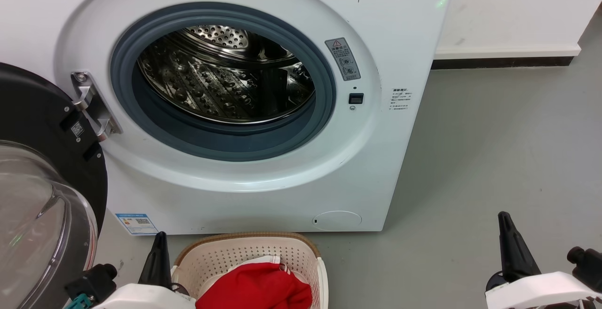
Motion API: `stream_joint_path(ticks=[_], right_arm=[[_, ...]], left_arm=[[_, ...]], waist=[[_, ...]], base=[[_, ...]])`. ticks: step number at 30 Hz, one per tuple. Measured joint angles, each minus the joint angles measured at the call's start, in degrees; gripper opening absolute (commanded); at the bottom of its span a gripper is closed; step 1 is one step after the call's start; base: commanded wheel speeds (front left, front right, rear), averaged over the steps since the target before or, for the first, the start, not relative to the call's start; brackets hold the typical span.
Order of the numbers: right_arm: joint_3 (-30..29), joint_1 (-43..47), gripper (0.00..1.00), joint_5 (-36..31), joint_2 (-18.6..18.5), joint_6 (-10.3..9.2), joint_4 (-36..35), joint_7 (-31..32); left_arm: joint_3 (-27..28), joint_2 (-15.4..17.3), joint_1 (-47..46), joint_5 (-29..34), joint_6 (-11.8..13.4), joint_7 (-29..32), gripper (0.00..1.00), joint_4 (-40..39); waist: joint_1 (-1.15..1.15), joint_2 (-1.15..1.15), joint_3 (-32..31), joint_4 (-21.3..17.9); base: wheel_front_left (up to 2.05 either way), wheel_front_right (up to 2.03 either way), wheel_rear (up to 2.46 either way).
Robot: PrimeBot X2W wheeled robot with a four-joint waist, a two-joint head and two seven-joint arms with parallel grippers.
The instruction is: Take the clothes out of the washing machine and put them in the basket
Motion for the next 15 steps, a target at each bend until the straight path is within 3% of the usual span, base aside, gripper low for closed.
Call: stream_joint_path(ticks=[15], right_arm=[[-0.2,-1.6,0.0,14.5,-0.3,-0.01,1.0,3.2]], left_arm=[[0.8,-0.1,-1.8,-13.8,-0.7,3.2,0.0,0.5]], waist=[[0.0,0.0,0.0,0.3]], base=[[0.0,0.0,0.0]])
